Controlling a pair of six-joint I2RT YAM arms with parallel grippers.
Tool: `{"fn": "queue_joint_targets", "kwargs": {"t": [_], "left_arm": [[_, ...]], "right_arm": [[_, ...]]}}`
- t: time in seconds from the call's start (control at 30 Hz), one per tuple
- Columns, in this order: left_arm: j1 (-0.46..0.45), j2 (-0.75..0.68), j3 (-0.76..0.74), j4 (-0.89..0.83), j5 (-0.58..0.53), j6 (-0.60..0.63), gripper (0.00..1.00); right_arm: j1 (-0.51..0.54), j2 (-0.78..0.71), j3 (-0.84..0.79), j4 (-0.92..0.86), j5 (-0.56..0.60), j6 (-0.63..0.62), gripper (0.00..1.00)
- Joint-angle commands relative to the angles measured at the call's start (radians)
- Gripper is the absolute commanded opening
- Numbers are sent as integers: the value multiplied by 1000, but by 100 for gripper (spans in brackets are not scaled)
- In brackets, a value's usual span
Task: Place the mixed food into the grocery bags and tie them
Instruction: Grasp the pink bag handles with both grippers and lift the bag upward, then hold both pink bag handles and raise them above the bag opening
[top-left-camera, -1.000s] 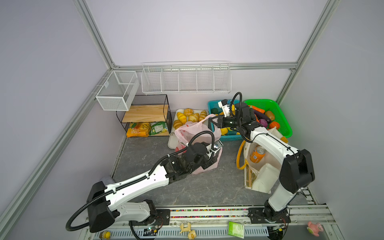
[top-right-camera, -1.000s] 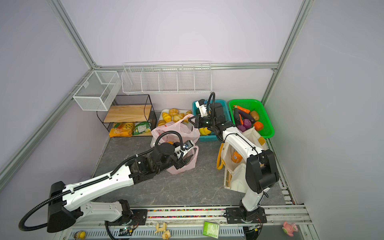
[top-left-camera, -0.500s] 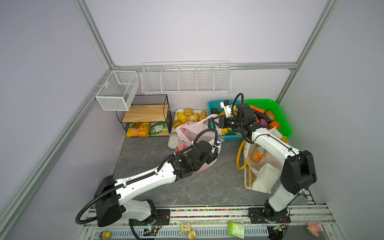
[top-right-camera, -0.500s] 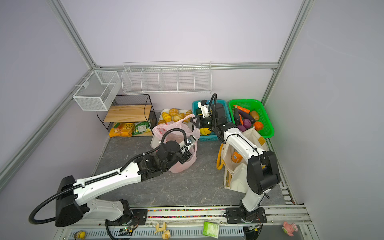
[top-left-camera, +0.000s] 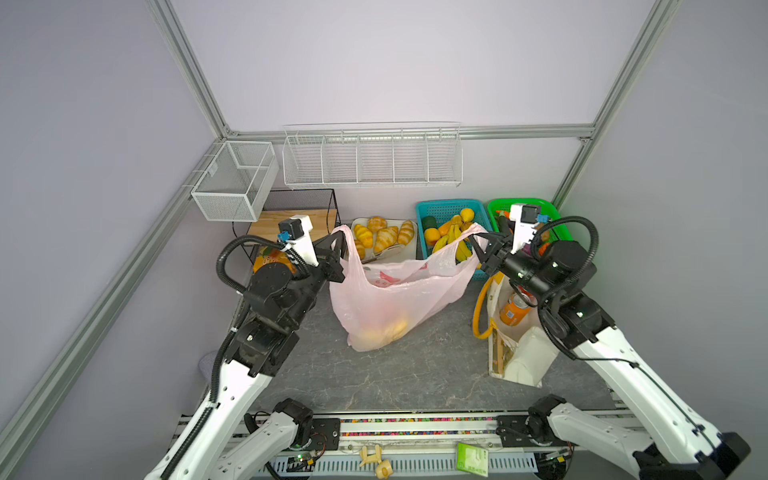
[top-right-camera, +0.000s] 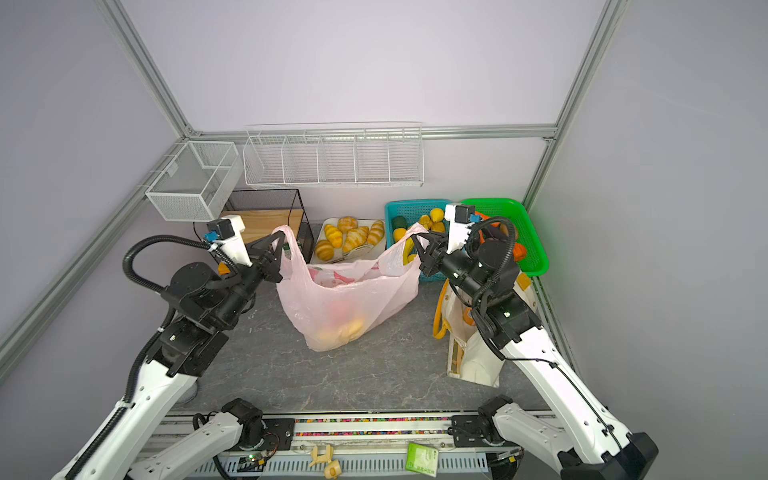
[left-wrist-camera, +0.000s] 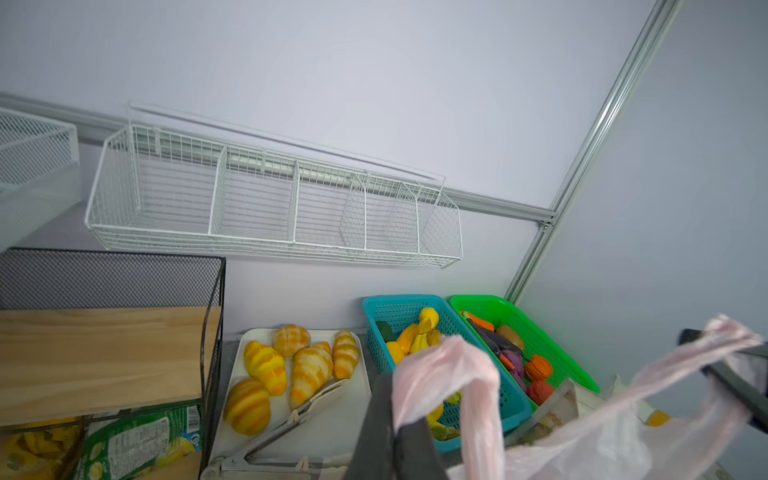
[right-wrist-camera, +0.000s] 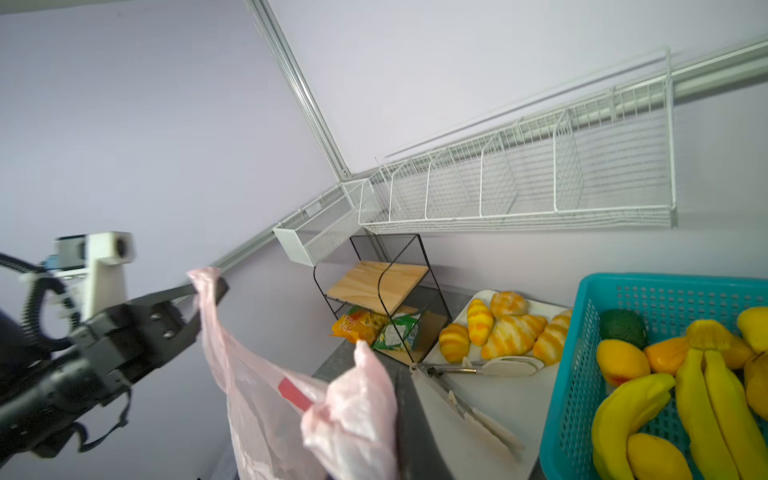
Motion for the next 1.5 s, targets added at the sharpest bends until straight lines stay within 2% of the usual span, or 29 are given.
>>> {"fn": "queue_joint_targets", "kwargs": {"t": [0.0, 0.13, 0.27, 0.43, 0.6, 0.63, 0.77, 0.93, 1.03, 1.1, 1.2, 1.33, 1.47], "left_arm": [[35, 75, 50, 18, 190, -129, 0], [37, 141, 67, 19, 225, -156, 0], [37, 208, 59, 8, 211, -175, 0], [36, 276, 130, -39, 203, -182, 0], [36, 291, 177, -91, 222, -173, 0], [36, 283, 168, -106, 230, -172, 4], [36, 197, 108, -179, 249, -137, 35], [36, 32, 14, -234, 237, -51, 66], [37, -14, 9, -247, 257, 11, 74], [33, 10, 48, -249, 268, 39, 75], [12, 110, 164, -300, 235, 85, 79], [-86, 276, 324, -381, 81, 210, 87], [-95, 448, 492, -463, 8, 248, 91]], "right_arm": [[25, -25, -24, -28, 109, -64, 11], [35, -51, -29, -56, 123, -78, 12], [61, -45, -59, -57, 110, -52, 12], [81, -49, -71, -54, 110, -39, 12], [84, -46, -71, -82, 184, -48, 13], [85, -34, -68, -96, 203, -56, 13], [81, 26, -41, -148, 258, -96, 13], [75, 82, -1, -170, 258, -126, 13], [75, 105, 13, -175, 253, -134, 13], [76, 111, 14, -175, 253, -137, 13], [76, 114, 9, -168, 253, -140, 14], [74, 124, 11, -160, 259, -149, 14], [73, 139, 9, -138, 281, -147, 14]]}}
